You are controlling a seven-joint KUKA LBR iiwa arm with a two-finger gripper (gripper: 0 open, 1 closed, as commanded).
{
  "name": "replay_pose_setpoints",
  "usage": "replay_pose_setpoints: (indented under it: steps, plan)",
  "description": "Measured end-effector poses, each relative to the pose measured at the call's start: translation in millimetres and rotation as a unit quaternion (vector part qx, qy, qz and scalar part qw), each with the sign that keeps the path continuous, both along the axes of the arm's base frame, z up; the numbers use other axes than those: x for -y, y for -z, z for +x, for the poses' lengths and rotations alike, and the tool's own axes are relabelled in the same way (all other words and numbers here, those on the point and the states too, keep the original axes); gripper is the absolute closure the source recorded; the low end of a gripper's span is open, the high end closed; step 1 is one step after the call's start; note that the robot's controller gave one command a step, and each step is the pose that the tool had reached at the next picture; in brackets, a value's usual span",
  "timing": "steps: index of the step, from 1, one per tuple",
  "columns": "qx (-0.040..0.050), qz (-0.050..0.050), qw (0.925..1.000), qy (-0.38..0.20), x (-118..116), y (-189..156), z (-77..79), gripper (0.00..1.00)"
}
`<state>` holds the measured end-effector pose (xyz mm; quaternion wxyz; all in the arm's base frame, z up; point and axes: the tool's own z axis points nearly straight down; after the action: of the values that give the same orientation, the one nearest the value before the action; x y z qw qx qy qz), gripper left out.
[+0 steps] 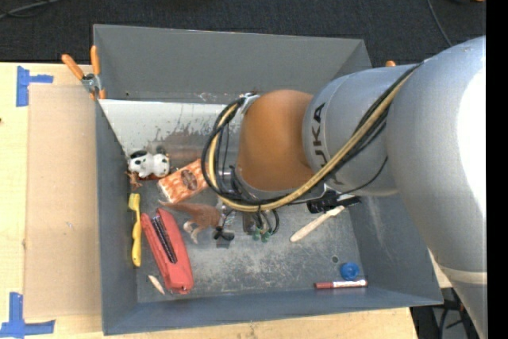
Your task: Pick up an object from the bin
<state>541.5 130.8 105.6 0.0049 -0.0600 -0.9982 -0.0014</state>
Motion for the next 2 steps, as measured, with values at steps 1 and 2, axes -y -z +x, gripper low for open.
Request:
replay_pose_setpoints:
  steps: [1,2]
  plan:
    - [-0.0009,0.000,1.0000,0.000,0.2,-23.3,-0.4,1.00]
    - [-0.0007,0.000,1.0000,0.000,0.1,-46.0,-0.4,1.00]
